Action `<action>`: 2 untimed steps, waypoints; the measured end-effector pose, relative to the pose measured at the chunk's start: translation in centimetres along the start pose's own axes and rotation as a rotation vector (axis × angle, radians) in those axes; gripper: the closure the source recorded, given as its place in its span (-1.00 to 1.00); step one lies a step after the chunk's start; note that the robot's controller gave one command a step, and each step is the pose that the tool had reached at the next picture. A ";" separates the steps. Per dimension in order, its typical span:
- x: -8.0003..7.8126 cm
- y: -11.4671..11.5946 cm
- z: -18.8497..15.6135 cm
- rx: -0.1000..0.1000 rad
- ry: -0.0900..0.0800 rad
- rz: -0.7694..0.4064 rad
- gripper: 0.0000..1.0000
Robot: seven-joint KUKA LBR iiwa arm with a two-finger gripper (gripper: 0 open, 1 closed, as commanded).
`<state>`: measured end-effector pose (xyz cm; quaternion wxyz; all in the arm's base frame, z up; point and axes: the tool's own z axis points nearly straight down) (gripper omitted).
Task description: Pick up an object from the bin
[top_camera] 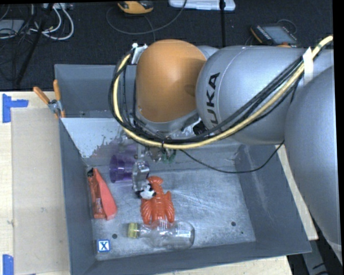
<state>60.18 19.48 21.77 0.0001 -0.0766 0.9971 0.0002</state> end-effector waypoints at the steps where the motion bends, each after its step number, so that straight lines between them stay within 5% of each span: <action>1: 0.2 -0.2 1.4 0.000 0.000 0.000 -1.00; 2: 2.0 -1.0 7.3 0.000 -0.003 -0.156 -1.00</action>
Offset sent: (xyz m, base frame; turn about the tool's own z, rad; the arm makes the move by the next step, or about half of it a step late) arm -0.0395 -0.0262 -0.1477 -0.3548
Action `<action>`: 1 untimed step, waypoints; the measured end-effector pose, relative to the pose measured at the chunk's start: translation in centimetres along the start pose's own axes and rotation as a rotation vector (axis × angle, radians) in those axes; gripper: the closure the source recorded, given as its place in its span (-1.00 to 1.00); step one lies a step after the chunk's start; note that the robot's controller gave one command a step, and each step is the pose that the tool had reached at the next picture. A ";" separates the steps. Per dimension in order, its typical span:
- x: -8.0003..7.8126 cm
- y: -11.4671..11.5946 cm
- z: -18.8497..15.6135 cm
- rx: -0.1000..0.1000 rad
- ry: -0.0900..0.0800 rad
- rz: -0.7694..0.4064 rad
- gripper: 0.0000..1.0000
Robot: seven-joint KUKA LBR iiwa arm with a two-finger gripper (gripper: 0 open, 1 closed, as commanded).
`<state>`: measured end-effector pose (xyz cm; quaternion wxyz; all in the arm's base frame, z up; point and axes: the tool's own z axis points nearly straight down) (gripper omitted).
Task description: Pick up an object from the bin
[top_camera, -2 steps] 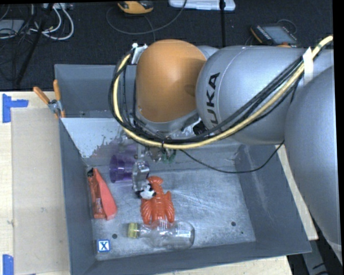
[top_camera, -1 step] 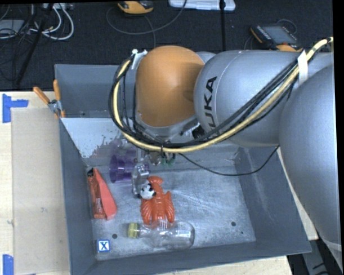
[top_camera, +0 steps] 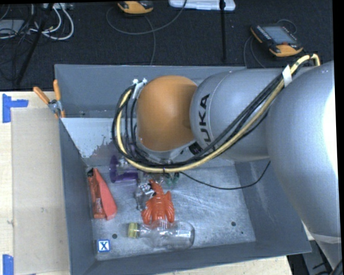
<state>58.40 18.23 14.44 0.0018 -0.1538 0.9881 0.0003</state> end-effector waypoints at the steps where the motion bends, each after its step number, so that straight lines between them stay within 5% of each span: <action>1: 1.9 1.2 1.9 -0.002 0.020 -0.194 -1.00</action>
Offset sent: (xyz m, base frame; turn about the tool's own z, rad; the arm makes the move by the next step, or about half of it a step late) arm -0.0955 -0.0411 -0.0076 -0.2353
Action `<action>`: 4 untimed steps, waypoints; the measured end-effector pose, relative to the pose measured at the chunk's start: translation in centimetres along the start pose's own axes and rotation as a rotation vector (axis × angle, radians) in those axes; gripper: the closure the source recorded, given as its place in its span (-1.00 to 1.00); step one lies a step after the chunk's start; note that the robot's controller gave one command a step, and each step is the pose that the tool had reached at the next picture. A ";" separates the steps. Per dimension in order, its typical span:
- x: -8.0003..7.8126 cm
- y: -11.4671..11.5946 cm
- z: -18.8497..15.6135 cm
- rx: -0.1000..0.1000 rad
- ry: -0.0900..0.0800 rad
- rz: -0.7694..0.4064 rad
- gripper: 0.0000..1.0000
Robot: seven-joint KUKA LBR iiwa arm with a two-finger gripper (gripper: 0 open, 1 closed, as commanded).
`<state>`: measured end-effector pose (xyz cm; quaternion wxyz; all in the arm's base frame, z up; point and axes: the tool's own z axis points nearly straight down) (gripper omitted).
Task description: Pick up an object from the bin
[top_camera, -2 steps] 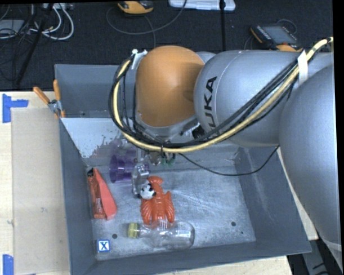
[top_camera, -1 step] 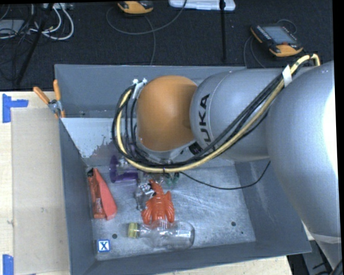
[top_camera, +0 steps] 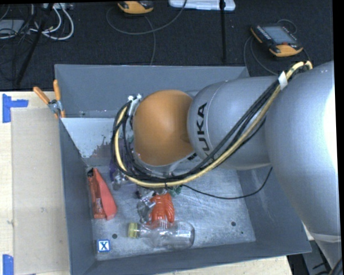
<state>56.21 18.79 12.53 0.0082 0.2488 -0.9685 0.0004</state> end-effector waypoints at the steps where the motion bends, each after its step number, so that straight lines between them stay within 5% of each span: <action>1: 4.4 0.1 -1.6 0.003 -0.023 -0.079 -1.00; 2: 7.6 -3.1 3.0 0.001 -0.009 -0.229 1.00; 3: 7.6 -3.3 3.4 0.004 -0.014 -0.227 -1.00; 4: 7.6 -3.3 3.3 0.004 -0.016 -0.225 1.00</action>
Offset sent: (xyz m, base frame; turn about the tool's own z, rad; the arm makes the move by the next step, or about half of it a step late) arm -0.0511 -0.0660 -0.0321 -0.2309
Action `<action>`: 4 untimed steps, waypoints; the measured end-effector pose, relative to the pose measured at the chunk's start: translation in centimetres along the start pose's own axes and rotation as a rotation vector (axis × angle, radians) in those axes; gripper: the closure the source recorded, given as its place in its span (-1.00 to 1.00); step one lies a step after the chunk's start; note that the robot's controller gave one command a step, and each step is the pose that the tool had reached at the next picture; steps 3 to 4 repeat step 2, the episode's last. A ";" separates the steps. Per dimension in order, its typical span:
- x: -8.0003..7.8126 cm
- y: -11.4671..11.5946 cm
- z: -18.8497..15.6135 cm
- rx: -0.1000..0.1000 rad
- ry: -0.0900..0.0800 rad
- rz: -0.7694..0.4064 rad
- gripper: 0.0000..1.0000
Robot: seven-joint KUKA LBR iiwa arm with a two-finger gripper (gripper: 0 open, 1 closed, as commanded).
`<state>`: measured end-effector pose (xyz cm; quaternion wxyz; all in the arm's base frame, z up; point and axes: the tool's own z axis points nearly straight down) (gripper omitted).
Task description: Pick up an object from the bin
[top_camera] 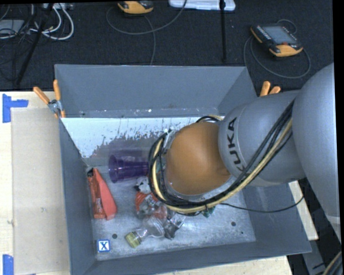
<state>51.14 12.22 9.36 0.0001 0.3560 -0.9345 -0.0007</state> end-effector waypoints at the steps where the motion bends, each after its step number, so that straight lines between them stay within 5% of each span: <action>1: 0.0 0.0 0.0 0.000 0.000 0.000 1.00; 2: -0.3 -0.1 -11.4 0.000 0.000 -0.026 1.00; 4: -0.3 -0.1 -11.4 0.000 0.000 -0.026 1.00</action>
Offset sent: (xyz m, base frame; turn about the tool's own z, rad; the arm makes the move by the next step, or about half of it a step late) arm 0.0027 0.0006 0.1150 -0.0316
